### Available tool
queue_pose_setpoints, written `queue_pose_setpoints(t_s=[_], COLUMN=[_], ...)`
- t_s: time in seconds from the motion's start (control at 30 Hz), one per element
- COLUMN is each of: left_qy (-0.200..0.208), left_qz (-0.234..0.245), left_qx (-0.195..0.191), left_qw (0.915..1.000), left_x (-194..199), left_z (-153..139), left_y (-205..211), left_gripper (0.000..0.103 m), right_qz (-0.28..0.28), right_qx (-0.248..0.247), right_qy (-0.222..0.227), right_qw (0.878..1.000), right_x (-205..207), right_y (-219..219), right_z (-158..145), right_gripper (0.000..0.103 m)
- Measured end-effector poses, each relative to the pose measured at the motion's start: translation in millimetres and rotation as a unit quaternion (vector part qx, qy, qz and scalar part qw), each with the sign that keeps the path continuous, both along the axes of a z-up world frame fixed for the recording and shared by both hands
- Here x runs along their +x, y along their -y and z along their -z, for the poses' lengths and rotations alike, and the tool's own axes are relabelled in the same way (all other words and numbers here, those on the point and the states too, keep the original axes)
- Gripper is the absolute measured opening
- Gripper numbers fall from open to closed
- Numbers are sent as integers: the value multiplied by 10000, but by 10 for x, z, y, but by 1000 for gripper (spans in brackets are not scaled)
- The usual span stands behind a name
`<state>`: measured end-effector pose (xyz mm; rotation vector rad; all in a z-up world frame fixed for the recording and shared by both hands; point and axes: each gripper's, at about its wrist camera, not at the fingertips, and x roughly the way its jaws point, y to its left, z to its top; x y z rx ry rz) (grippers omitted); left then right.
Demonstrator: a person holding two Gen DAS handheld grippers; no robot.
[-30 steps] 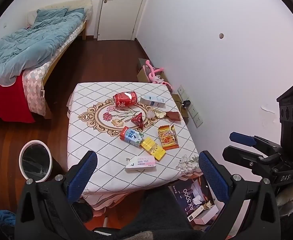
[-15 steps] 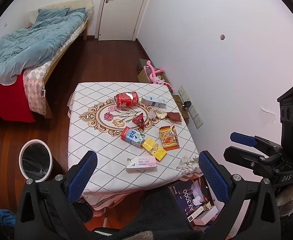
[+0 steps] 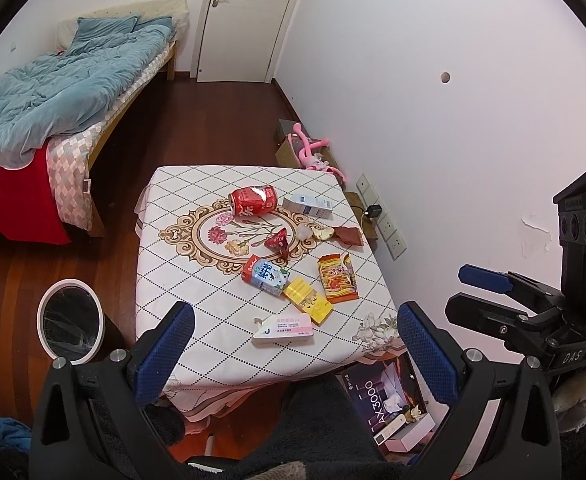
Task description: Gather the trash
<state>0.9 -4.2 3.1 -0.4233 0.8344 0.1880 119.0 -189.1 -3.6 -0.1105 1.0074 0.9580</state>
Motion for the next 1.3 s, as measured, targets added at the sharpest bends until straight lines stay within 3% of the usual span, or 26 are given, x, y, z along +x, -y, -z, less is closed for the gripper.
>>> queue_pose_setpoints(t_s=[1.3], left_qy=[10], left_qz=[-4], left_qx=[-12], left_qw=[10000], left_x=[-8], left_z=[3], left_y=[-10], left_gripper=[103], right_qz=[-28], right_qx=[2], right_qy=[40], right_qw=[10000], right_x=[19], right_y=[-87], right_z=[-22], right_gripper=[103])
